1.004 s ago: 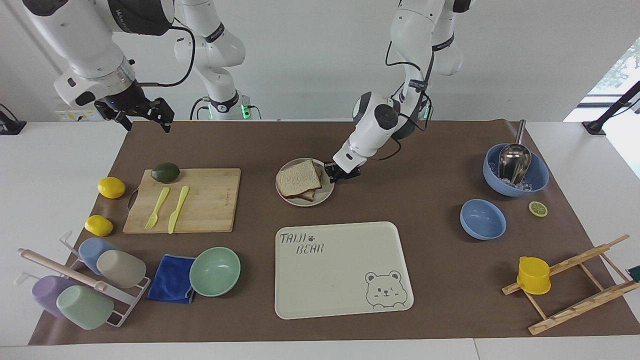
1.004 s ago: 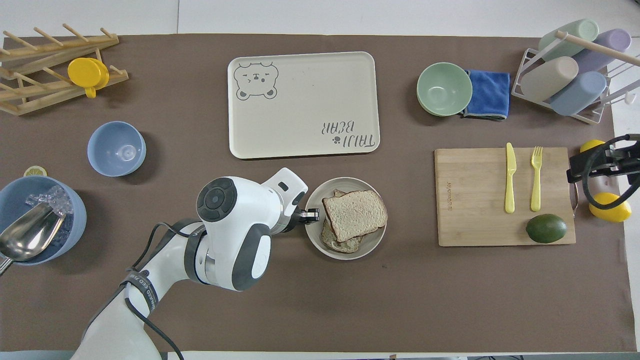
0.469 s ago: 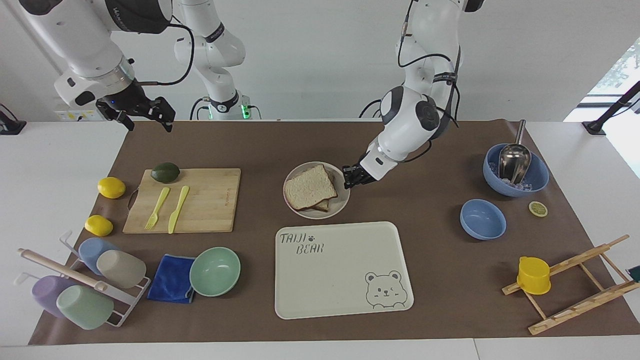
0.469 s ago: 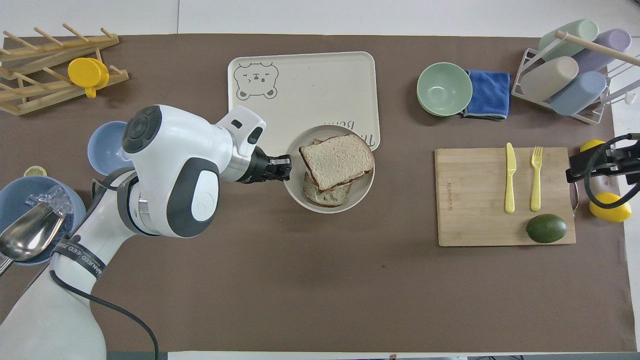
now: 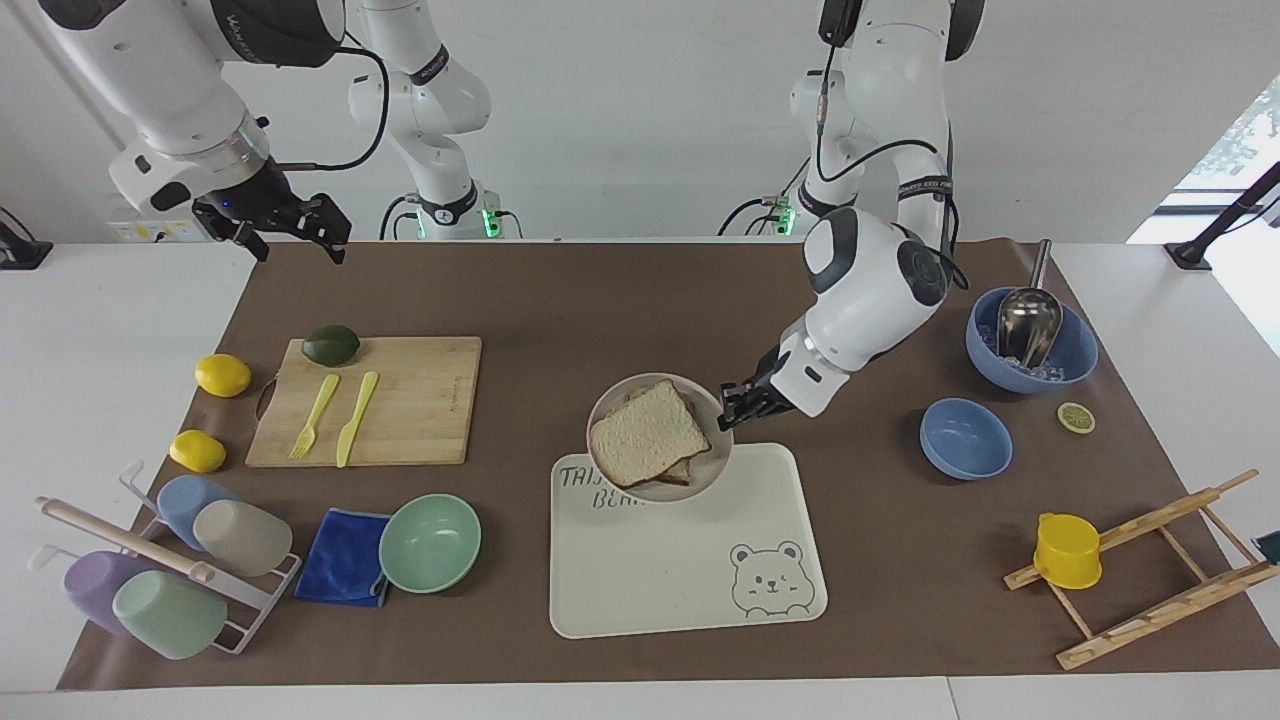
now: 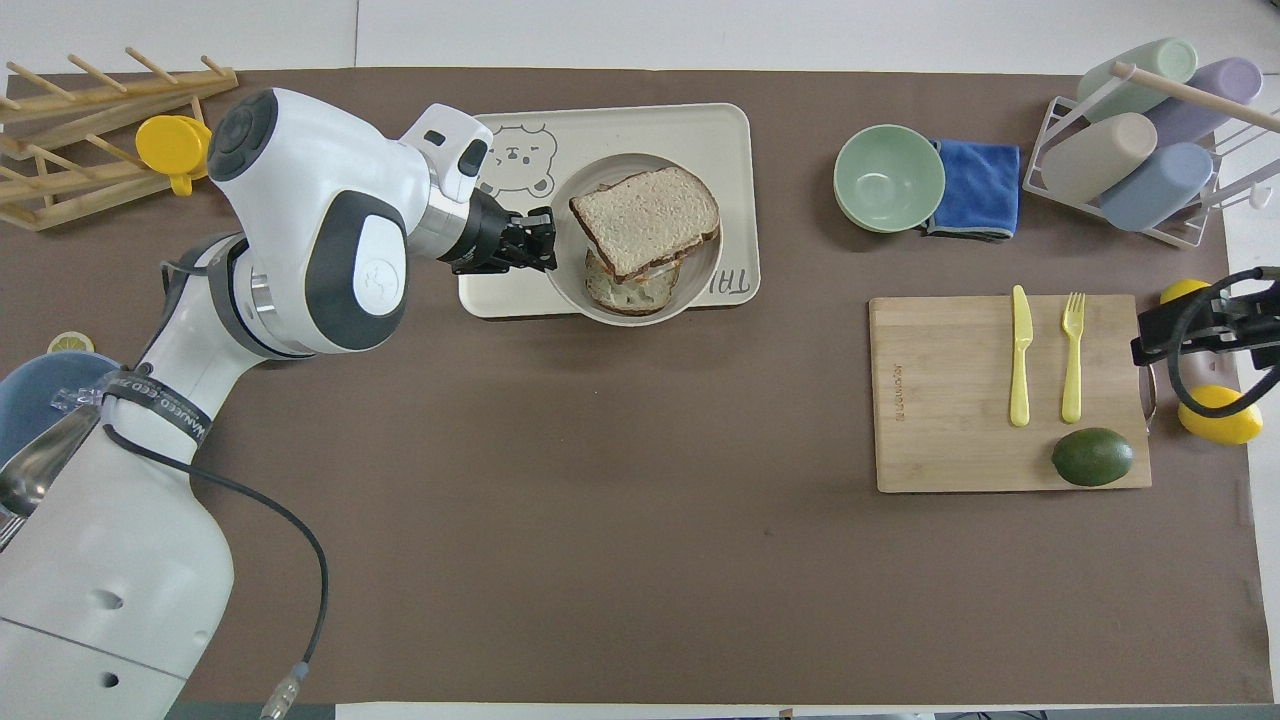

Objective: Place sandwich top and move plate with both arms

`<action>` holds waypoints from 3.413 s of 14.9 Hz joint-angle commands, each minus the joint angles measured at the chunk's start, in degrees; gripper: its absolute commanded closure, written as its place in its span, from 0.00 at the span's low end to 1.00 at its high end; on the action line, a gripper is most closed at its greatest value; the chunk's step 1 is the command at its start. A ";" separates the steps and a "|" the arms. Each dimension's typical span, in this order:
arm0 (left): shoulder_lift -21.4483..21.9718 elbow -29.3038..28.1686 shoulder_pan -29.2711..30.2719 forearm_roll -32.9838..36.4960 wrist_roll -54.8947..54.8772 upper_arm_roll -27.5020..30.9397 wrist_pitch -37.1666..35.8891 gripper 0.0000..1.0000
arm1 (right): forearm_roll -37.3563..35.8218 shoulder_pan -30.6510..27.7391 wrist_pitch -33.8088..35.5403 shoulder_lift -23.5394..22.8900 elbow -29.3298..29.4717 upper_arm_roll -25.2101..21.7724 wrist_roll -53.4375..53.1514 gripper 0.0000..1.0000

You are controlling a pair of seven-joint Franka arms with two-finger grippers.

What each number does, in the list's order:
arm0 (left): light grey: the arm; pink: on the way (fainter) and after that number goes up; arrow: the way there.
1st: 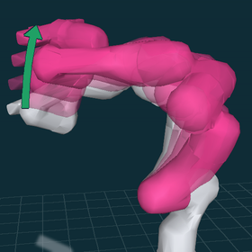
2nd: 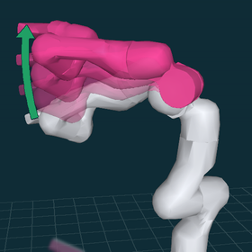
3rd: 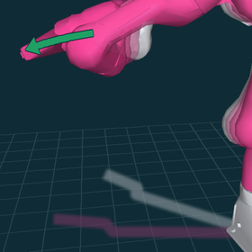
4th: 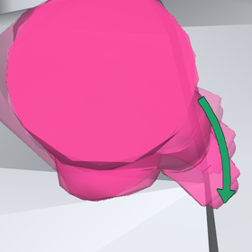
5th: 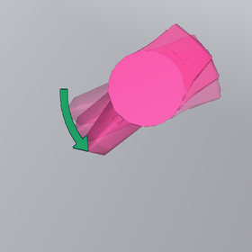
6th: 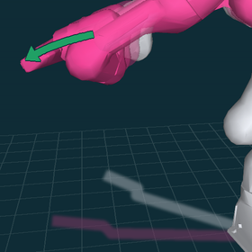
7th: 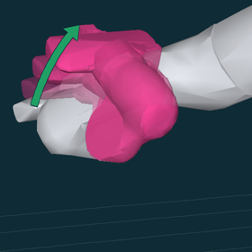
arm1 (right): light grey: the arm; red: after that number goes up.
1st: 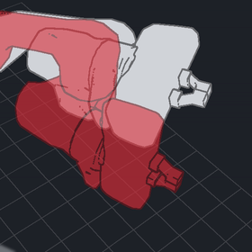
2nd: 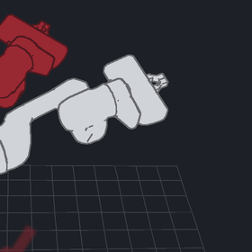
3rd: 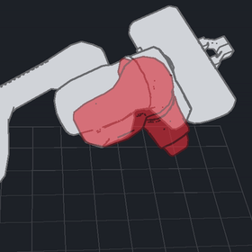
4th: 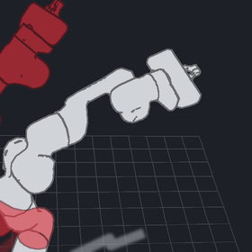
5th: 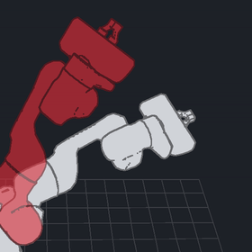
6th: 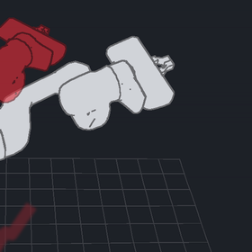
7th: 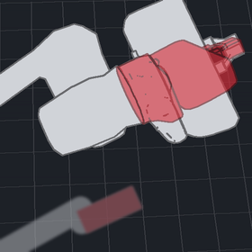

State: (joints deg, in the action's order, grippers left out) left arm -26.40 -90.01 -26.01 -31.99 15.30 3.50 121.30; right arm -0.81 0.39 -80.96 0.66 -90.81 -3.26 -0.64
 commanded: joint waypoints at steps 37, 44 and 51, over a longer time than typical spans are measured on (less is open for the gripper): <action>9.52 3.96 0.34 16.24 1.22 16.28 -16.34 0.00 | 1.43 -0.57 0.10 0.83 -0.60 0.18 1.08 0.00; 18.04 3.79 2.71 23.36 1.14 16.98 -24.17 0.00 | 1.43 -0.57 0.10 0.83 -0.60 0.18 1.08 0.00; 26.74 2.65 14.04 27.51 -8.78 7.33 -39.19 0.00 | 1.43 -0.57 0.10 0.75 -0.60 0.18 1.08 0.00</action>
State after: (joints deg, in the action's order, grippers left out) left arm -2.73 -85.18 -17.08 -5.57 9.78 15.27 85.64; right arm -0.81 0.39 -80.96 0.67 -90.81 -3.26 -0.64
